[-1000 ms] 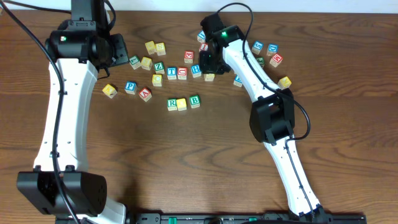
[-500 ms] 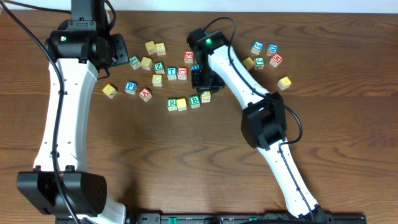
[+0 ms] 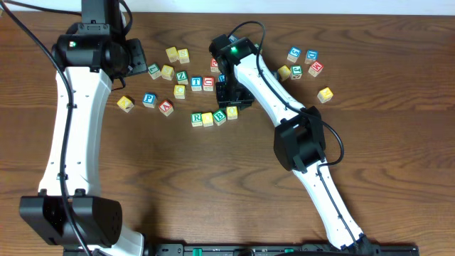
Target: Spell out ROBOT
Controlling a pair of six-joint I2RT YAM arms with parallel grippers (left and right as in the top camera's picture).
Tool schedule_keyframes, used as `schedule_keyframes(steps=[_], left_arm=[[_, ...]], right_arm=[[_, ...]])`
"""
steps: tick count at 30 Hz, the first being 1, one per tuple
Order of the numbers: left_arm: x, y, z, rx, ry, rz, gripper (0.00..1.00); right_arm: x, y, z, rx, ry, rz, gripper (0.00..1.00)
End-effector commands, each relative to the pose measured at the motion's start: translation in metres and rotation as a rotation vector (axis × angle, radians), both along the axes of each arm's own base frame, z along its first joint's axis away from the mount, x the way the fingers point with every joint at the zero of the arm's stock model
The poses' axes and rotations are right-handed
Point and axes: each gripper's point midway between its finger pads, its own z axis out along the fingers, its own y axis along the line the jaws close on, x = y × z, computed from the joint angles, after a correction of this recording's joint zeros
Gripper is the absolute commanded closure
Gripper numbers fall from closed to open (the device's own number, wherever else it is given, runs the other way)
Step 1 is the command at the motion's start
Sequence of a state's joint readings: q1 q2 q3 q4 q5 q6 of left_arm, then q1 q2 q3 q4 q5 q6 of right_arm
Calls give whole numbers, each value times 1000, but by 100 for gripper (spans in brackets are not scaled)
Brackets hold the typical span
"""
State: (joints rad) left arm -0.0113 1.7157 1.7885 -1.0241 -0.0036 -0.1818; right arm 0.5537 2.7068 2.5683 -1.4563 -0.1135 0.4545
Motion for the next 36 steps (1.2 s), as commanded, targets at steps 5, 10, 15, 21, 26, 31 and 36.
schedule_keyframes(steps=[5, 10, 15, 21, 26, 31, 36], left_arm=[[2, 2, -2, 17, 4, -6, 48], [3, 4, -1, 28, 0, 1, 49], [5, 27, 3, 130, -13, 69, 48], [2, 53, 3, 132, -9, 131, 48], [0, 53, 2, 126, 0, 130, 48], [-1, 53, 1, 126, 6, 130, 48], [-1, 53, 1, 126, 6, 129, 48]], right_arm=[[49, -2, 57, 52, -232, 62, 49], [82, 24, 98, 148, -429, 98, 40], [82, 74, 113, 305, -490, 157, 43], [76, 109, 115, 333, -546, 194, 44], [80, 119, 105, 297, -594, 174, 43], [87, 113, 84, 239, -606, 143, 43], [88, 115, 53, 232, -594, 145, 45]])
